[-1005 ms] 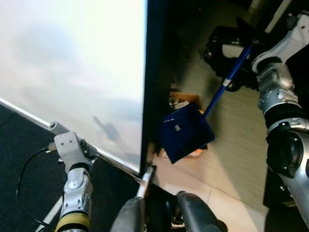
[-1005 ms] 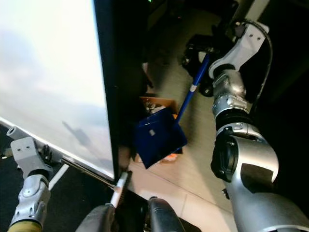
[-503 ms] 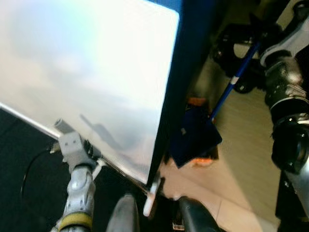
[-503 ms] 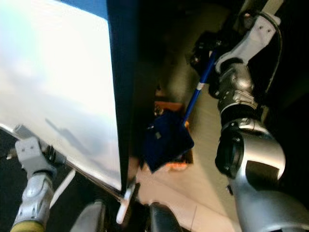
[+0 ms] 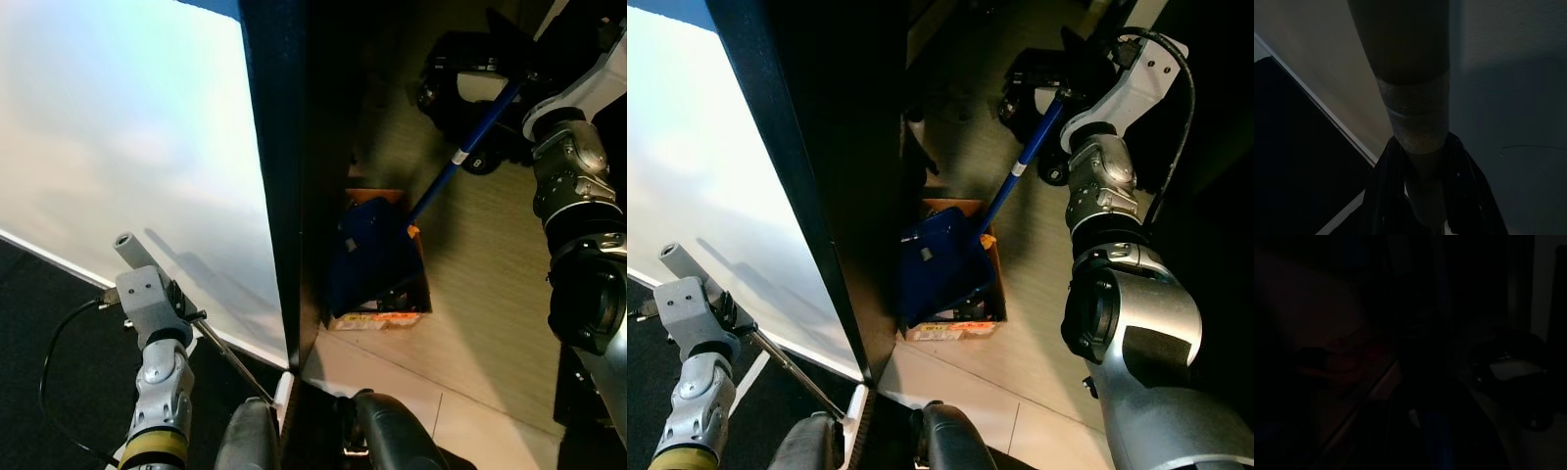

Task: Sweep floor

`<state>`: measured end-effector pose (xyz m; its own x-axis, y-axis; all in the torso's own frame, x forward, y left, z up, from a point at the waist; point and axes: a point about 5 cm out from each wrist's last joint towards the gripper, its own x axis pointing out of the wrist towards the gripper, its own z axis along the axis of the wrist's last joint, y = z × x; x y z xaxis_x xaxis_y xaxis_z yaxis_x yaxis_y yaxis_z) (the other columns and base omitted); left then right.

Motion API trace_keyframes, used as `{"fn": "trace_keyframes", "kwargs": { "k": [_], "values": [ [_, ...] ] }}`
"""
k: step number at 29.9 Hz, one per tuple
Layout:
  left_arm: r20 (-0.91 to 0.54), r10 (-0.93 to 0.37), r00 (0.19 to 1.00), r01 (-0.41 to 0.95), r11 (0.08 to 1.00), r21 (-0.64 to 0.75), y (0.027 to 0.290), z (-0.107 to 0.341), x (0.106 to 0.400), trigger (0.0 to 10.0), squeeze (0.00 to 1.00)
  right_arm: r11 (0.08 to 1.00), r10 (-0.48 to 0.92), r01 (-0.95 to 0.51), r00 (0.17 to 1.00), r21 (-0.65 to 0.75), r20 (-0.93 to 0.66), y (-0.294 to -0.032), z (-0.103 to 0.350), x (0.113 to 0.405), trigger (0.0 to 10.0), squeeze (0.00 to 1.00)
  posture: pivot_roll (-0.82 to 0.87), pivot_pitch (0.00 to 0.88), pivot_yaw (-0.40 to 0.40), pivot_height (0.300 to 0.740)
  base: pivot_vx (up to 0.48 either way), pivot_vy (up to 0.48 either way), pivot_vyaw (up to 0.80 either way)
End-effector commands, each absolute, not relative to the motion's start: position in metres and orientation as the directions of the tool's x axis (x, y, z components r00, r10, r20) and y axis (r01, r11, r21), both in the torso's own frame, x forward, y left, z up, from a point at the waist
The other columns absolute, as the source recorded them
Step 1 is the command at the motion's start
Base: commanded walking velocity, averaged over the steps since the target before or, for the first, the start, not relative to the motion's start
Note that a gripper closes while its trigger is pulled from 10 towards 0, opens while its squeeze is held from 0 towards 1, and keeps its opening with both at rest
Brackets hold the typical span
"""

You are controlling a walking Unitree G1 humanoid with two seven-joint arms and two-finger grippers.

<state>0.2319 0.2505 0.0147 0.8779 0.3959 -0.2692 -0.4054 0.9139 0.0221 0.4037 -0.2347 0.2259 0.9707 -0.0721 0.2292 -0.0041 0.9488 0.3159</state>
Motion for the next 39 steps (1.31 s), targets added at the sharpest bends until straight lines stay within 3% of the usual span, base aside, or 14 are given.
{"fn": "trace_keyframes", "kwargs": {
  "k": [1, 15, 26, 31, 39],
  "values": [
    [-0.250, 0.403, 0.880, -0.406, 0.913, 0.040, 0.252, 0.017, 0.231, 10.0, 0.00, 0.943, -0.091, 0.001, 0.962, 0.332, 0.258, -0.241, 0.236, 0.404, 10.0, 0.00, 0.07, 0.074, -0.083, 0.740, 0.000, -0.480, 0.00],
    [-0.244, 0.534, 0.810, -0.526, 0.845, 0.102, 0.272, 0.015, 0.212, 10.0, 0.00, 0.952, -0.122, 0.025, 0.945, 0.306, 0.304, -0.242, 0.252, 0.405, 10.0, 0.00, 0.08, 0.093, -0.092, 0.740, 0.000, -0.480, 0.00],
    [-0.233, 0.625, 0.745, -0.617, 0.778, 0.118, 0.285, 0.017, 0.203, 10.0, 0.00, 0.964, 0.077, -0.134, 0.967, 0.229, 0.244, -0.186, 0.227, 0.411, 10.0, 0.00, 0.08, 0.101, -0.107, 0.740, 0.000, -0.480, 0.27],
    [-0.233, 0.653, 0.721, -0.641, 0.756, 0.133, 0.289, 0.017, 0.200, 10.0, 0.00, 0.958, 0.091, -0.150, 0.967, 0.245, 0.237, -0.174, 0.221, 0.411, 10.0, 0.00, 0.08, 0.101, -0.111, 0.740, 0.000, 0.000, 0.76],
    [-0.203, 0.662, 0.721, -0.615, 0.747, 0.252, 0.298, 0.020, 0.197, 10.0, 0.00, 0.946, 0.016, -0.081, 0.978, 0.313, 0.206, -0.175, 0.216, 0.412, 10.0, 0.00, 0.09, 0.104, -0.106, 0.740, 0.000, 0.000, 0.00]
  ]
}}
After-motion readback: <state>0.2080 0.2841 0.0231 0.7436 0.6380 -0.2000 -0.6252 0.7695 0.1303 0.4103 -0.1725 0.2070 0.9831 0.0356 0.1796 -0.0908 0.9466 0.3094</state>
